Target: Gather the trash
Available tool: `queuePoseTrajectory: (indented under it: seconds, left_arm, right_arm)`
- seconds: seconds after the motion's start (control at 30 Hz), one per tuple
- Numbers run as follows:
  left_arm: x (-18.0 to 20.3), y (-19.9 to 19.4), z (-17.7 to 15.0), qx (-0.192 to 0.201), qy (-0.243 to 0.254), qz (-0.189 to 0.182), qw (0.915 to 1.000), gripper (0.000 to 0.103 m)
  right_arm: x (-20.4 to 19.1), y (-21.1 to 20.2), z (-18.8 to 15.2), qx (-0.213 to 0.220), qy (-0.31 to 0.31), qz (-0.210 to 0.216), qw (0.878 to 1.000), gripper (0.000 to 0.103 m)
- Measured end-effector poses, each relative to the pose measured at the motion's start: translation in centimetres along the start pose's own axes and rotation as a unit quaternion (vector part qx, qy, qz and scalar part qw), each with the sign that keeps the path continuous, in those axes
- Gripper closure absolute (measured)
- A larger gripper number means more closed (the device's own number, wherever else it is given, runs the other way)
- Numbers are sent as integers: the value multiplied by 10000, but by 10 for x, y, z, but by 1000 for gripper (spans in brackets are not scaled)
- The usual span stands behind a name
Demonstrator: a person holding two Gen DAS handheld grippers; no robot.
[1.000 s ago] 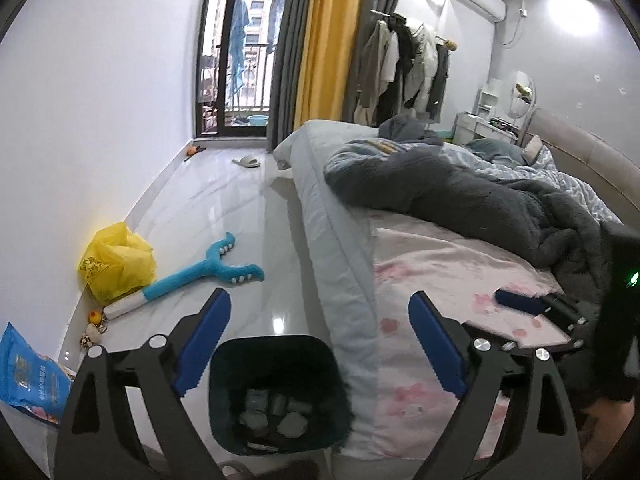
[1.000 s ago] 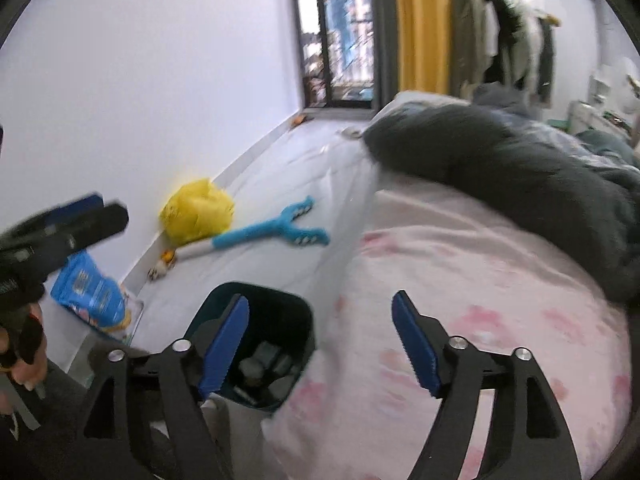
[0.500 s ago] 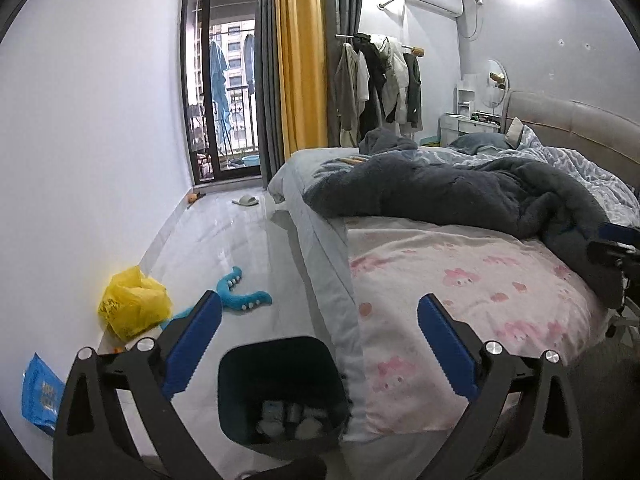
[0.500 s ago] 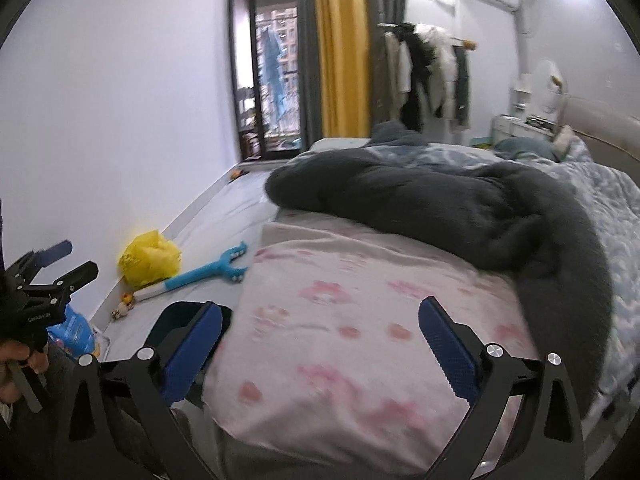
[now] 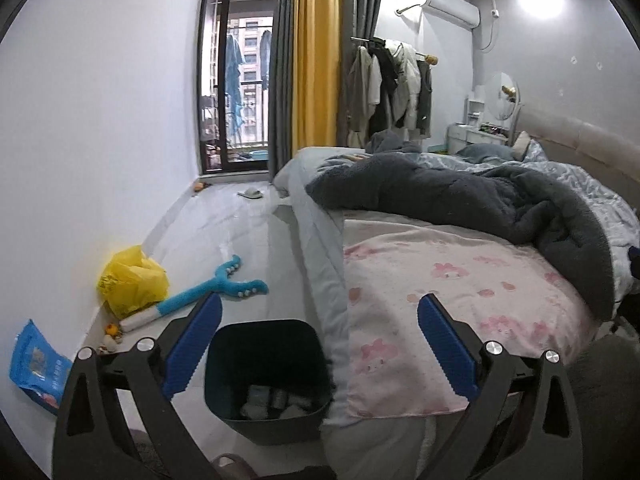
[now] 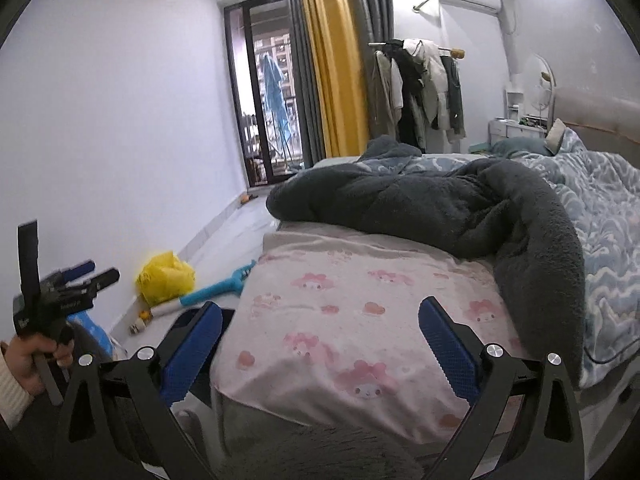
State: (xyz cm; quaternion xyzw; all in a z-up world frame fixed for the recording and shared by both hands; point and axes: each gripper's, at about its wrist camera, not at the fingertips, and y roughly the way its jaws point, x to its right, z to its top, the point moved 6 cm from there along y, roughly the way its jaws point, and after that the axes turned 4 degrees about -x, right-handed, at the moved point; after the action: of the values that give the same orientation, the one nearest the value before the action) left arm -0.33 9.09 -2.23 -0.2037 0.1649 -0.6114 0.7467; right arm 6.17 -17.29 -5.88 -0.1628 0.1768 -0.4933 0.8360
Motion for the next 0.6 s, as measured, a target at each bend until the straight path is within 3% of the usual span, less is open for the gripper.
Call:
queuePoseTrajectory:
  seconds: [0.6]
  left_arm:
    - [-2,4,-4,-46,-149,-48,9999,3]
  right_arm:
    - [13,3,-6,-174,407,354,9984,3]
